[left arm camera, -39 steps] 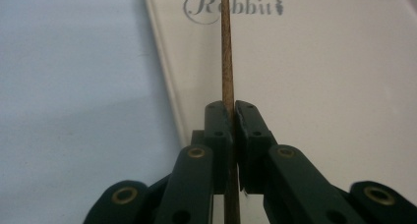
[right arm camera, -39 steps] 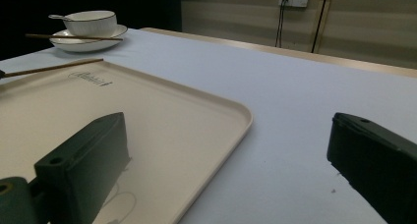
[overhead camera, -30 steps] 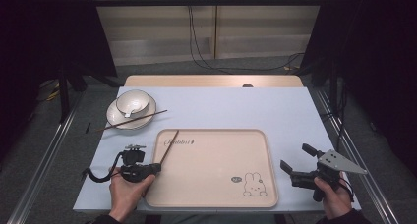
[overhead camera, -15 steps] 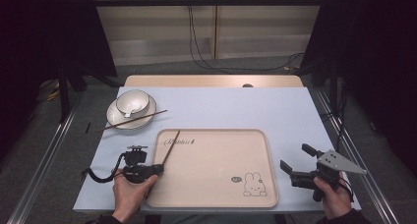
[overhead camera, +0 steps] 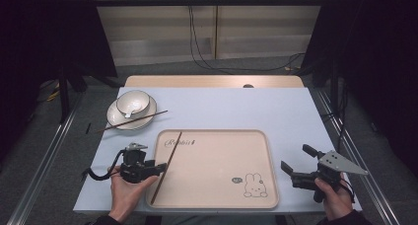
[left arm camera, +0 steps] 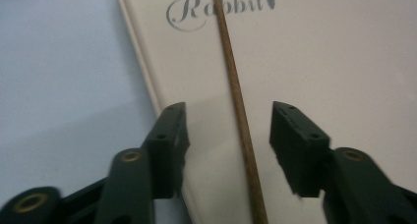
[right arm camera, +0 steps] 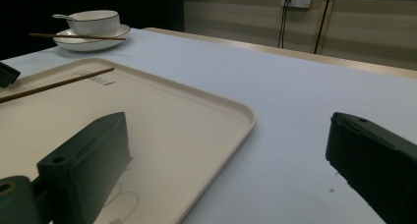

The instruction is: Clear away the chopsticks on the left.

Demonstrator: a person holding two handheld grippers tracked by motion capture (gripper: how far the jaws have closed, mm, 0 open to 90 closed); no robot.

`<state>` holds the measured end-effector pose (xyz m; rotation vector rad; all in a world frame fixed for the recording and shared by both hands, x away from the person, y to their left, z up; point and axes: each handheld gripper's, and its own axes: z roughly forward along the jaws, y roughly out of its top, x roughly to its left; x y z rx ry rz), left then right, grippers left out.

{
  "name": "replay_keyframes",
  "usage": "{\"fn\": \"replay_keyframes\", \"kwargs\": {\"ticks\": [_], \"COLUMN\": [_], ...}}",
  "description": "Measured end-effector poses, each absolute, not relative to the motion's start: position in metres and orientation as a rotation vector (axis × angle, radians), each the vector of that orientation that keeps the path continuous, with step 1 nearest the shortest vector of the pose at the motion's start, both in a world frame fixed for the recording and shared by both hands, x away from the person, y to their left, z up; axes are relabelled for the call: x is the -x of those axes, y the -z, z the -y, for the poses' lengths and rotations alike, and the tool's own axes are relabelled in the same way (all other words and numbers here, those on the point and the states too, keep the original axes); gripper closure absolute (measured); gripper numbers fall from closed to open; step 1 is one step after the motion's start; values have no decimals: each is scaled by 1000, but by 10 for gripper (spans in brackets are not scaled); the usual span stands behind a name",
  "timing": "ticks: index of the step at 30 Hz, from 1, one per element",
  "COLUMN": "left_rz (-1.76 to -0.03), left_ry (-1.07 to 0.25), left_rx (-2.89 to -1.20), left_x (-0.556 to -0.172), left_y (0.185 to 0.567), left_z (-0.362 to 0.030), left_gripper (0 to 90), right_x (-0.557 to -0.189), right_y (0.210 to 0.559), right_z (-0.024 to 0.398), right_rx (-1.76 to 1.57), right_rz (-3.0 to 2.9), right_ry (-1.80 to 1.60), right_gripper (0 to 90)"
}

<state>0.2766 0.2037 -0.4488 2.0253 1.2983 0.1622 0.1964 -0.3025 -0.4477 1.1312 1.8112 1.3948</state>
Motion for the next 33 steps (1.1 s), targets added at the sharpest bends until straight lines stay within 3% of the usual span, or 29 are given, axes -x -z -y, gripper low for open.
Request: {"fn": "replay_keyframes", "kwargs": {"ticks": [8, 12, 17, 21, 23, 27, 33], "left_rz": [-1137, -1090, -974, -946, -909, -854, -794], "left_ry": [-243, -279, -229, -256, -209, -301, -307], "left_rx": [-1958, -1957, -1960, -1944, -1932, -1996, -1985], "left_x": [-280, -284, -294, -303, -308, -314, -327], "left_y": [432, 425, 419, 415, 416, 415, 420], "left_z": [-218, -226, -246, -265, -272, -279, -290], "left_gripper": [201, 169, 28, 39, 40, 43, 53], "right_x": [-196, -197, -196, -197, -197, -197, -196], "right_y": [448, 448, 448, 448, 448, 448, 448], "right_z": [302, 303, 302, 302, 302, 303, 303], "right_rx": [-1131, -1134, -1134, -1135, -1133, -1132, -1135], "right_rz": [-1810, -1807, -1808, -1808, -1806, -1806, -1809], "right_ry": [-1396, -1393, -1393, -1392, -1389, -1389, -1394], "right_gripper": [25, 25, 25, 25, 25, 25, 25]}}
